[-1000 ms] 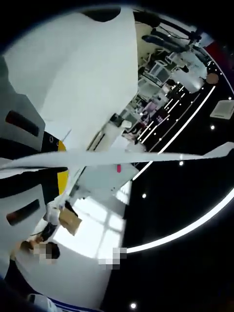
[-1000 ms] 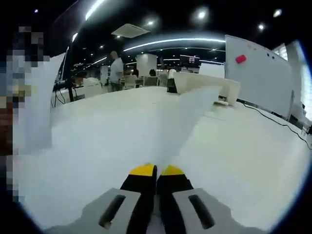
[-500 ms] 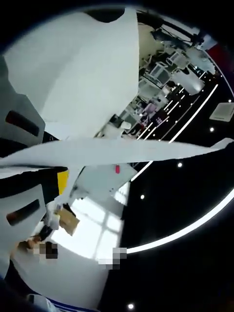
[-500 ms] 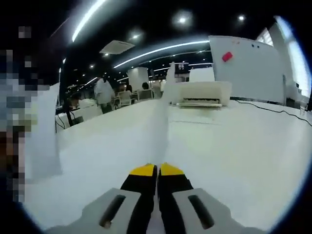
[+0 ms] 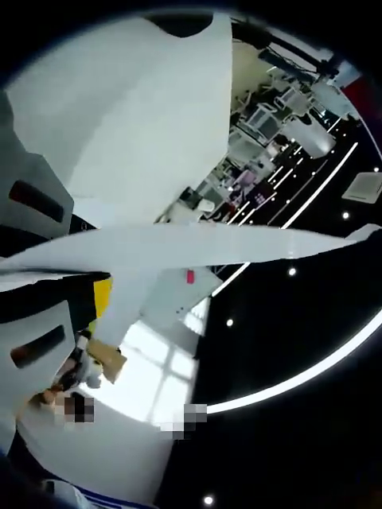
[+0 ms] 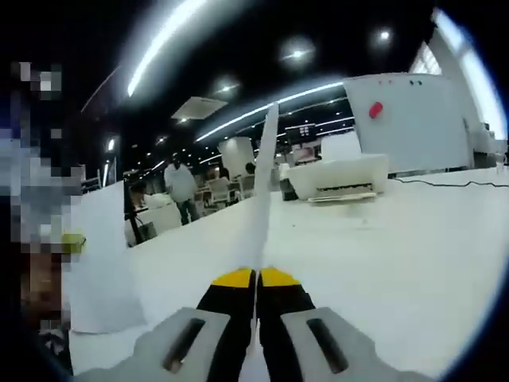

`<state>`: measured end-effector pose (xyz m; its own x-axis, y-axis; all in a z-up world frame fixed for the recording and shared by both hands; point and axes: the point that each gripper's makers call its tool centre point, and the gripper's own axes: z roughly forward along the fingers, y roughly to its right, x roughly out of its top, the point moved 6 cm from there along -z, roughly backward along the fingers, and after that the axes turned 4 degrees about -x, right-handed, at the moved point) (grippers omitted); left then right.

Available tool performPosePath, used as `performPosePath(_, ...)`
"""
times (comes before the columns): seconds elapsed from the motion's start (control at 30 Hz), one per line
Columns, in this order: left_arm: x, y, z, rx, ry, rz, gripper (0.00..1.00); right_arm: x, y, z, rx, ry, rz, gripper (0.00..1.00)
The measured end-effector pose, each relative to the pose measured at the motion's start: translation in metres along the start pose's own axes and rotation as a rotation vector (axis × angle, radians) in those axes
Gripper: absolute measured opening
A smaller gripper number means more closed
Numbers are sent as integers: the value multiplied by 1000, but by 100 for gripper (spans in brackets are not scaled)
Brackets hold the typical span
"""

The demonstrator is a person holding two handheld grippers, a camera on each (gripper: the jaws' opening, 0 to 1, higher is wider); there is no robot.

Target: Organize the stack of printing papers by aligning and flattening the scattered papers on the table

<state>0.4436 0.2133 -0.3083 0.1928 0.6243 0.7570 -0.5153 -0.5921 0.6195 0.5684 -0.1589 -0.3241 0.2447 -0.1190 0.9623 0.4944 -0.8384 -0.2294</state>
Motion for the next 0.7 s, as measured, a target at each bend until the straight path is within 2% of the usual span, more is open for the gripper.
performPosePath(0.3,1,-3,-2,2,6,-10,6,22,-27,-11,68,42,39,0)
performPosePath(0.7,-2,-5,-2,1,-6,-24,6,63,-84,-32,195,133,-11,0)
